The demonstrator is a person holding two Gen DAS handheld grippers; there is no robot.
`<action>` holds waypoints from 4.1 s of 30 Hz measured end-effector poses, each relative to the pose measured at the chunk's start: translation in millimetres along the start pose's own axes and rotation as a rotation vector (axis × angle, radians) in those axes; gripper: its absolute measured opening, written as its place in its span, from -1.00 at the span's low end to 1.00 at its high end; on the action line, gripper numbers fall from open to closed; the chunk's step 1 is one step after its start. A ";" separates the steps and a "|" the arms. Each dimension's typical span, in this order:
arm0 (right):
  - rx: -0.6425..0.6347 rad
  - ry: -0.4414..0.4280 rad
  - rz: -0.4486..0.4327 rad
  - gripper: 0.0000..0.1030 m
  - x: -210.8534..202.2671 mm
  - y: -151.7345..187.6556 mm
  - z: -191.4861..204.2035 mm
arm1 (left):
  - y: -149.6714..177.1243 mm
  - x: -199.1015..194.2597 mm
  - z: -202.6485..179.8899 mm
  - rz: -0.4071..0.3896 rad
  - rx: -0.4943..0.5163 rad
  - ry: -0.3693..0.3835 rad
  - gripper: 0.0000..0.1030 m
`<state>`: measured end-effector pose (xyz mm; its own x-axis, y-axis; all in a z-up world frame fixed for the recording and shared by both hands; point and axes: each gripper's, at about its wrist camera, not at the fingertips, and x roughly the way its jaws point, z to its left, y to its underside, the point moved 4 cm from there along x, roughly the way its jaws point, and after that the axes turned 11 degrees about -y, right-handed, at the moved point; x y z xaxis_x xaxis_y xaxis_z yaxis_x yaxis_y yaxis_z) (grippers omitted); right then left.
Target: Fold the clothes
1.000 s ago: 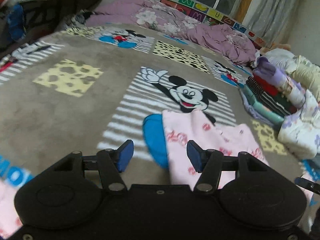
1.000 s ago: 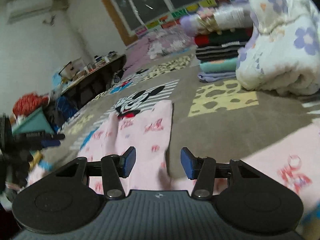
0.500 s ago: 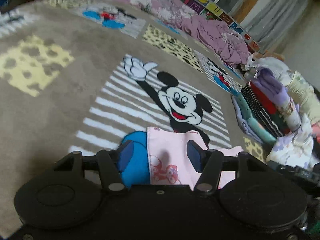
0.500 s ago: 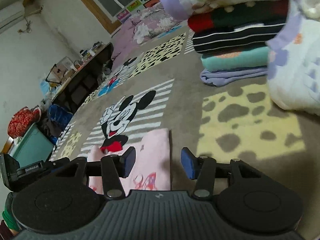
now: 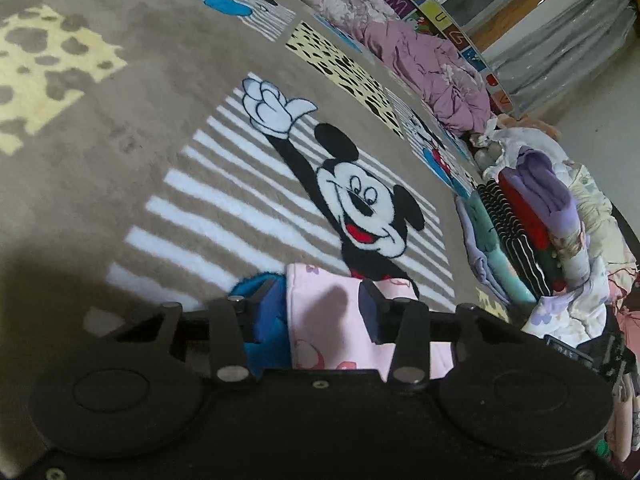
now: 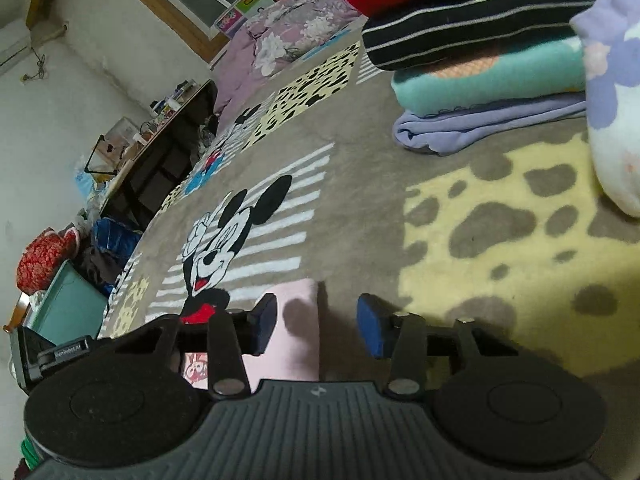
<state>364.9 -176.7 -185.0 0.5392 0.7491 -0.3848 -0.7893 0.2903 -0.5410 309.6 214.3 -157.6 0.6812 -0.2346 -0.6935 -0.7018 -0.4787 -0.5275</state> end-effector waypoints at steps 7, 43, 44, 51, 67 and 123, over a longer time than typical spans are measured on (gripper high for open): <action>0.013 -0.029 0.001 -0.86 8.8 4.6 -2.5 | 2.8 2.0 -2.6 -0.006 0.028 -0.003 -0.88; -0.189 0.150 0.109 -0.43 -4.4 7.7 23.3 | 8.7 -5.2 -12.7 -0.057 0.186 -0.113 -0.43; -0.166 0.130 0.082 -0.39 -14.4 4.6 26.2 | 8.2 -8.7 -16.8 -0.069 0.201 -0.114 -0.40; -0.266 0.070 -0.046 -0.39 -95.3 36.9 65.1 | 24.8 -44.4 -46.7 -0.147 0.284 -0.121 -0.38; -0.558 0.088 -0.035 -0.39 -165.8 225.2 133.2 | 254.5 -147.9 -131.0 -0.254 0.743 -0.183 -0.24; 0.591 -0.165 -0.272 -0.30 -215.5 246.6 12.2 | 300.7 -172.4 -154.1 -0.325 0.630 -0.095 0.17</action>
<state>50.5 -259.2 -226.4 0.7266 0.6709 -0.1481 -0.6851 0.7235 -0.0841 13.2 -19.6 -121.1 0.8751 -0.0749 -0.4780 -0.4731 0.0746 -0.8778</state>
